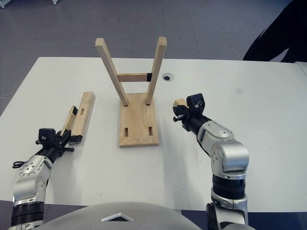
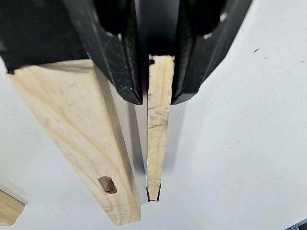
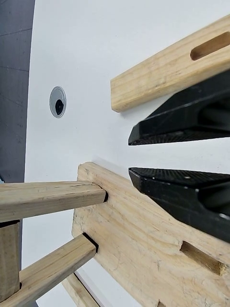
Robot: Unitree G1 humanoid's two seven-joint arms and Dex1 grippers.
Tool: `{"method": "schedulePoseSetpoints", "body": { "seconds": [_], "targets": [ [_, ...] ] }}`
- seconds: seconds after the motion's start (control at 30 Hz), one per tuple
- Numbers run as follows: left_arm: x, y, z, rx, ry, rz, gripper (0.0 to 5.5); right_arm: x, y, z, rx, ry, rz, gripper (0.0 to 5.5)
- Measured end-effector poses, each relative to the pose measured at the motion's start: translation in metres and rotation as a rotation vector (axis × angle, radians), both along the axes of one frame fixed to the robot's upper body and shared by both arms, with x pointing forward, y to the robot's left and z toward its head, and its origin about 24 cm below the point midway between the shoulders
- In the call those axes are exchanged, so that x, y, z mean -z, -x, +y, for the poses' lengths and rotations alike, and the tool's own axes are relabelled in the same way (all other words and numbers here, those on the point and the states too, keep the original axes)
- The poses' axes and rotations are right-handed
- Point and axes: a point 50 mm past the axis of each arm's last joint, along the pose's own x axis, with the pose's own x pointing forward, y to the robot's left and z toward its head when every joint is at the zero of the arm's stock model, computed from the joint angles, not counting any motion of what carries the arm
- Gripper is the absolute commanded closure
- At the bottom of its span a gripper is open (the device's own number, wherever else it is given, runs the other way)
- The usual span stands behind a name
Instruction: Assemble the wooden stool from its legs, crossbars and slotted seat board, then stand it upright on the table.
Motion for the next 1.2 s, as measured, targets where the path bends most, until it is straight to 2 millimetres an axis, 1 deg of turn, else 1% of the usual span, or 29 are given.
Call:
{"method": "schedulePoseSetpoints", "body": {
  "seconds": [0.1,0.17,0.2,0.23,0.27,0.3,0.37,0.43,0.5,0.57,0.63,0.7,0.8,0.83,0.87,0.9,1.0,1.13,1.2],
  "targets": [
    [-0.002,0.0,0.002,-0.024,-0.014,-0.01,5.07,0.0,0.0,0.0,0.004,0.0,0.0,4.64],
    [-0.007,0.001,0.011,-0.082,-0.032,-0.025,5.07,0.0,-0.001,-0.001,0.02,-0.025,-0.001,4.64],
    [-0.012,0.001,0.018,-0.134,-0.013,-0.05,5.07,-0.002,-0.002,-0.002,0.033,-0.067,-0.004,4.64],
    [-0.022,-0.003,0.022,-0.171,0.032,-0.106,5.07,-0.004,-0.004,-0.004,0.037,-0.127,-0.004,4.64],
    [-0.042,-0.012,0.024,-0.183,0.093,-0.207,5.07,-0.01,-0.007,-0.006,0.026,-0.203,-0.007,4.64],
    [-0.058,-0.018,0.023,-0.17,0.165,-0.277,5.07,-0.013,-0.007,-0.008,-0.004,-0.273,0.0,4.64],
    [-0.09,-0.028,0.012,-0.067,0.338,-0.389,5.07,-0.019,-0.002,-0.012,-0.087,-0.417,0.034,4.64],
    [-0.106,-0.025,0.002,0.057,0.528,-0.401,5.07,-0.024,0.004,-0.015,-0.169,-0.501,0.055,4.64],
    [-0.115,-0.015,-0.009,0.195,0.676,-0.371,5.07,-0.029,0.01,-0.015,-0.251,-0.578,0.076,4.33],
    [-0.122,0.004,-0.023,0.378,0.826,-0.286,5.07,-0.036,0.018,-0.014,-0.342,-0.684,0.096,3.95],
    [-0.136,0.02,-0.041,0.58,0.954,-0.211,5.07,-0.047,0.023,-0.01,-0.443,-0.809,0.09,3.61],
    [-0.15,0.015,-0.059,0.728,1.028,-0.201,5.07,-0.054,0.024,0.004,-0.535,-0.936,0.087,3.24],
    [-0.155,-0.003,-0.079,0.827,1.06,-0.168,5.07,-0.053,0.019,0.021,-0.561,-1.051,0.141,2.72],
    [-0.154,-0.011,-0.086,0.856,1.062,-0.155,5.07,-0.055,0.015,0.027,-0.565,-1.083,0.146,2.55],
    [-0.154,-0.015,-0.091,0.874,1.068,-0.145,5.07,-0.058,0.013,0.03,-0.572,-1.1,0.144,2.49],
    [-0.149,-0.02,-0.099,0.885,1.069,-0.126,5.07,-0.061,0.01,0.034,-0.573,-1.127,0.14,2.48],
    [-0.134,-0.024,-0.116,0.891,1.114,-0.076,5.07,-0.066,0.005,0.039,-0.569,-1.186,0.138,2.48],
    [-0.124,-0.029,-0.125,0.885,1.156,-0.066,5.07,-0.068,0.003,0.043,-0.568,-1.209,0.14,2.48],
    [-0.124,-0.031,-0.13,0.9,1.166,-0.074,5.07,-0.069,0.001,0.047,-0.566,-1.226,0.14,2.48]
  ]
}}
